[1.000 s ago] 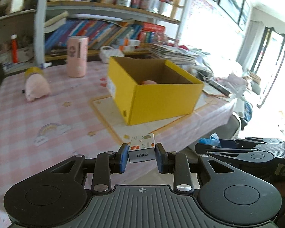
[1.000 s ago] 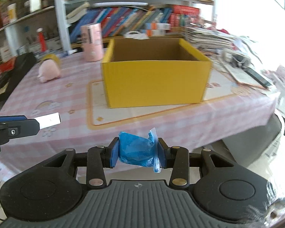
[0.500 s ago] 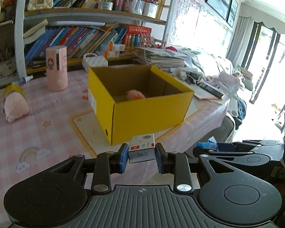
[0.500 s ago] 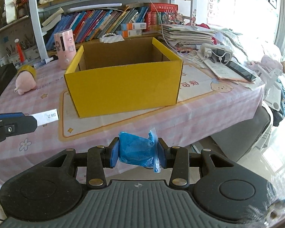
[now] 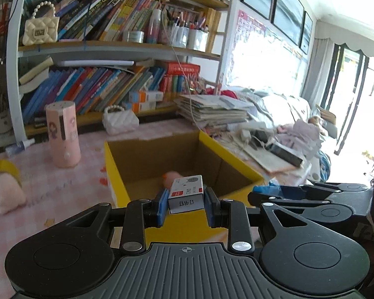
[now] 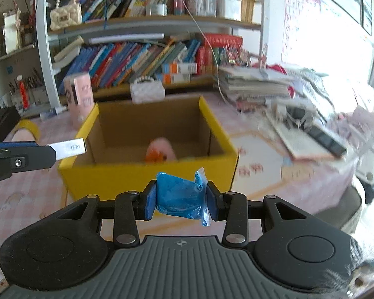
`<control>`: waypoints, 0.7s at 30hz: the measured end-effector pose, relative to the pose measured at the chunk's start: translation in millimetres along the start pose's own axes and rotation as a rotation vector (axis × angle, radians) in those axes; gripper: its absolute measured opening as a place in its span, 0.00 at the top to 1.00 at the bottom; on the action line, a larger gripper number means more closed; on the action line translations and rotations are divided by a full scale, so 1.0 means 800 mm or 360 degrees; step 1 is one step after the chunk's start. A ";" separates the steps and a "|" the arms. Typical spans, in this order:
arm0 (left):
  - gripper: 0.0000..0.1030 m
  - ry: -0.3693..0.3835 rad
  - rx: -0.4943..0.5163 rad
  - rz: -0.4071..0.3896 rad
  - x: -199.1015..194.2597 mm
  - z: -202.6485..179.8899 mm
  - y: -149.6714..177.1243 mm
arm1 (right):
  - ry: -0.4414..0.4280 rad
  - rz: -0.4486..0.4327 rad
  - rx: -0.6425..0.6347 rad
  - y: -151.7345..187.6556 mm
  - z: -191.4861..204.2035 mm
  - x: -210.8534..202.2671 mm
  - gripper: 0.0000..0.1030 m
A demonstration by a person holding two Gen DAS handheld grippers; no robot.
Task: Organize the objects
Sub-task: 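Carry the card box and blue packet in both grippers to the yellow box, then lower both held items into the yellow box and open both grippers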
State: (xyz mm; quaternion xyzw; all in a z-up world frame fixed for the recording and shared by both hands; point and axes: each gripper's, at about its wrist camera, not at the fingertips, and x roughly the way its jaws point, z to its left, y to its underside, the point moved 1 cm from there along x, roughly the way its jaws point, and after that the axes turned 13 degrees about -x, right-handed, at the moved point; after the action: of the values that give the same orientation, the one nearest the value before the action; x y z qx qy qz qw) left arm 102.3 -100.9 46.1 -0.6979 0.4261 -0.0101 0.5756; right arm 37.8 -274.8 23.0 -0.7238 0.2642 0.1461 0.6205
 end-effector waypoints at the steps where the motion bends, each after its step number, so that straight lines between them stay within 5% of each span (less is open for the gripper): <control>1: 0.73 -0.0007 -0.0004 -0.0007 0.007 -0.001 -0.003 | -0.0004 -0.0016 -0.0008 -0.006 -0.006 0.006 0.64; 21: 0.73 -0.0236 -0.0010 0.0110 0.112 -0.009 -0.017 | -0.0263 -0.0082 -0.0155 -0.069 -0.036 0.115 0.64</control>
State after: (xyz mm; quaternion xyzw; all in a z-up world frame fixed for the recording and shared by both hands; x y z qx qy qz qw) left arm 163.6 -161.6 16.6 -0.6834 0.4062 0.0627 0.6034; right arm 140.8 -316.5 23.8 -0.7451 0.1859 0.2020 0.6079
